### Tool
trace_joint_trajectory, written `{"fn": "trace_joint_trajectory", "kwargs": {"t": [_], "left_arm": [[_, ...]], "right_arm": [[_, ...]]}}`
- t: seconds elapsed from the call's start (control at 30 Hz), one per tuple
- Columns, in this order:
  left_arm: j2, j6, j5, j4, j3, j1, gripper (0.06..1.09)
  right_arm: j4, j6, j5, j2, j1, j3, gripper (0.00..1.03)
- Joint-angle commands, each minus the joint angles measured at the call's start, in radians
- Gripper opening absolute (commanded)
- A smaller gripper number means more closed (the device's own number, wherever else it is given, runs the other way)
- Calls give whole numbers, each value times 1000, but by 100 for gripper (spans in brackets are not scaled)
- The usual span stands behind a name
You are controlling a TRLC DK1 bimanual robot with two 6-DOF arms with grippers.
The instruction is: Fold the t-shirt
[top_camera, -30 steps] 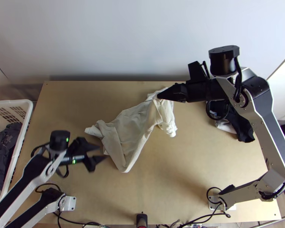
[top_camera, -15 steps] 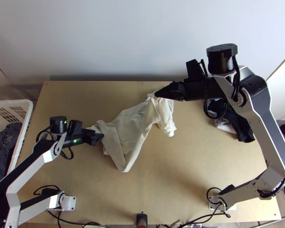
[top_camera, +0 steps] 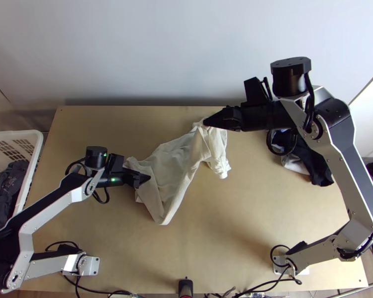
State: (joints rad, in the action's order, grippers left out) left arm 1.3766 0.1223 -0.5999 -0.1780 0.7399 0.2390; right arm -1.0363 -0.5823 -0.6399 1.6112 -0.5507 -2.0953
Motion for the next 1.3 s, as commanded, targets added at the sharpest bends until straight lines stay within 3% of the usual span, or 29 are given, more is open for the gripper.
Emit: {"fn": "trace_joint_trajectory", "kwargs": {"t": [0.0,0.23,0.33,0.37,0.4,0.47,0.73,0.97,1.0,1.13,1.27], "left_arm": [[75,-46,8,6,6,8,93],[98,-44,17,32,15,8,93],[81,7,17,61,24,6,93],[81,40,17,77,30,6,86],[81,56,17,77,39,6,66],[90,100,26,140,47,6,7],[22,120,15,118,21,-4,10],[-5,40,11,26,-7,22,11],[-8,28,9,9,-8,23,15],[-39,-15,3,-31,-22,31,53],[-33,-19,5,-9,-25,28,55]], "right_arm": [[1,-4,3,0,0,-8,3],[1,-7,5,15,-8,-26,3],[1,-7,8,16,-6,-28,3],[1,-5,9,16,-5,-28,3],[1,-5,9,16,-3,-28,3],[1,-2,9,18,-2,-23,3],[1,7,11,19,3,-20,3],[-1,9,13,10,5,-20,3],[-1,10,13,7,8,-20,3],[-11,15,13,3,11,-19,3],[-13,13,13,-7,9,-19,3]]}}
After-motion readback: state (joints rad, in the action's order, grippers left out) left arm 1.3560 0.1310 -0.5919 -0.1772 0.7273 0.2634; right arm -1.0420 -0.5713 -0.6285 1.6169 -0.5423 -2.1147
